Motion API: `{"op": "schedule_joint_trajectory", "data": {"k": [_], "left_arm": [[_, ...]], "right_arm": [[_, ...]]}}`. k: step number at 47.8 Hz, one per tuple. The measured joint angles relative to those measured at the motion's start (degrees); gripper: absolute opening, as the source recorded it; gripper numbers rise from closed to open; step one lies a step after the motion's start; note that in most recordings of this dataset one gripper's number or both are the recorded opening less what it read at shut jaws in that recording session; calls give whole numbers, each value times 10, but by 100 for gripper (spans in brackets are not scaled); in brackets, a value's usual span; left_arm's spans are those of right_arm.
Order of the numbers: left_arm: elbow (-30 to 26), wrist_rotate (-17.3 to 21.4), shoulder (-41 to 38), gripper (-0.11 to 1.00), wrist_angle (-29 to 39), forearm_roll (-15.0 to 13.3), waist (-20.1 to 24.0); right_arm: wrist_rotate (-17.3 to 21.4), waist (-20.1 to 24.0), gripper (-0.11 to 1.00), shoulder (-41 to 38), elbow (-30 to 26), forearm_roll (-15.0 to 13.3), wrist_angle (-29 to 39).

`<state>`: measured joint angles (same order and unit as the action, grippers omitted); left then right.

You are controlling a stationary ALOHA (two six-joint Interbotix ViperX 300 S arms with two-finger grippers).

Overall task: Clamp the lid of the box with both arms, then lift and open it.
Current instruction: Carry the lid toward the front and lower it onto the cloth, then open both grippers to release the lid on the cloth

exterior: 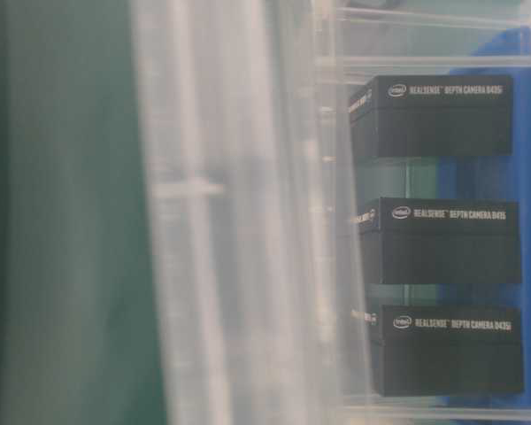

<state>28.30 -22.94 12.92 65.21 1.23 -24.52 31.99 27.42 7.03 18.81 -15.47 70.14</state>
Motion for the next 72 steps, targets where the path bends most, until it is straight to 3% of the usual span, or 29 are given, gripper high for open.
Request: {"op": "schedule_joint_trajectory", "data": {"k": [16,24,36,72], "left_arm": [[31,-25,-36,2,-46,0,-7],[49,-58,-60,2,-123,7,5],[76,-59,-98,2,-214,6,4],[81,-58,-104,2,-222,6,5]], "right_arm": [[4,0,0,-35,33,0,-69],[15,-8,0,-53,41,-4,-132],[19,-8,0,-86,80,7,-212],[19,-9,0,-91,95,10,-229]]}}
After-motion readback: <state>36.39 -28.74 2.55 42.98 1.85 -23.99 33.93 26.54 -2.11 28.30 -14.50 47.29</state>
